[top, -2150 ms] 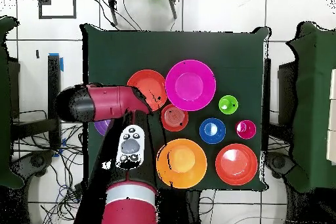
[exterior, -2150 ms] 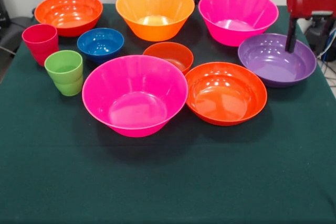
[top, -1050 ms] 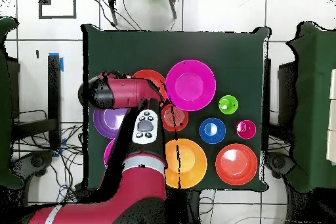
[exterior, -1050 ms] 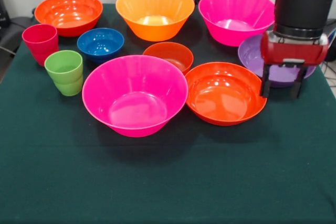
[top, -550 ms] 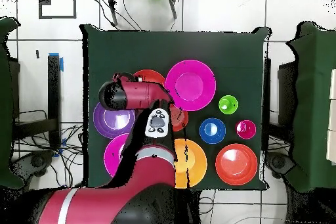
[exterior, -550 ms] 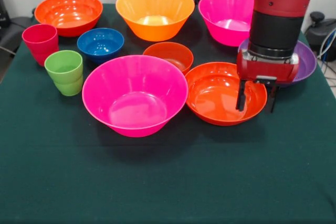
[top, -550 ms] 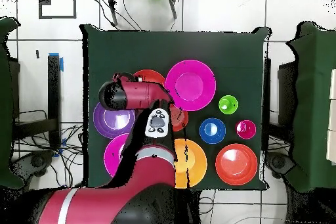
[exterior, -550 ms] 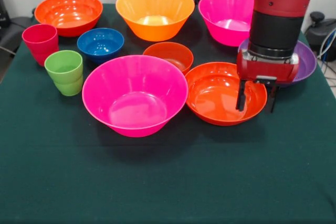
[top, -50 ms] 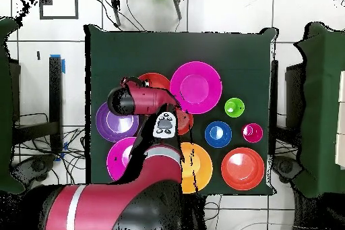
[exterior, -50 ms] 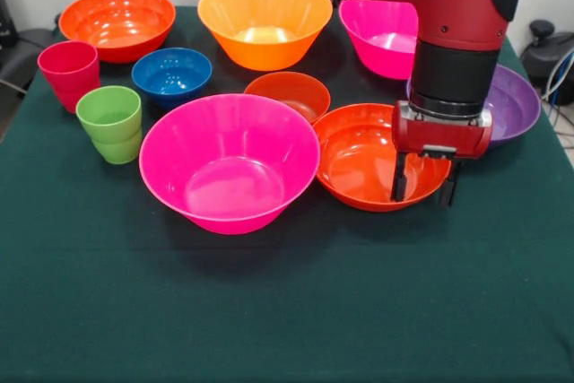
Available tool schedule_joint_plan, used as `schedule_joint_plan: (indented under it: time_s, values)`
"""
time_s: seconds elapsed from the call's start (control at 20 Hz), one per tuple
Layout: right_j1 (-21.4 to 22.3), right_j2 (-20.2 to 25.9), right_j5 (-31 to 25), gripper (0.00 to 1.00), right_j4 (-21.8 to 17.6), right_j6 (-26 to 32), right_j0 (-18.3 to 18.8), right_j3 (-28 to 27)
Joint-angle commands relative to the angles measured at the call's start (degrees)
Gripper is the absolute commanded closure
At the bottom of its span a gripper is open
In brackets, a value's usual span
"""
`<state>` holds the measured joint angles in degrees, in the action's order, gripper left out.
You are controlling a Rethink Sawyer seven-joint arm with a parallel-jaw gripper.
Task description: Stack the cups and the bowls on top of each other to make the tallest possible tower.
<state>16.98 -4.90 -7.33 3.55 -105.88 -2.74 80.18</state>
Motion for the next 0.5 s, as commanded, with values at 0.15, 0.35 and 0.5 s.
schedule_joint_plan:
  time_s: [0.15,0.35,0.5]
  values:
    - [-2.7,3.9,0.6,0.00,0.2,-7.5,0.9,-0.7]
    - [-2.6,4.2,0.4,0.00,0.1,-7.2,1.1,-1.0]
    - [-1.1,4.1,-0.8,0.00,0.3,-7.2,1.0,-0.2]
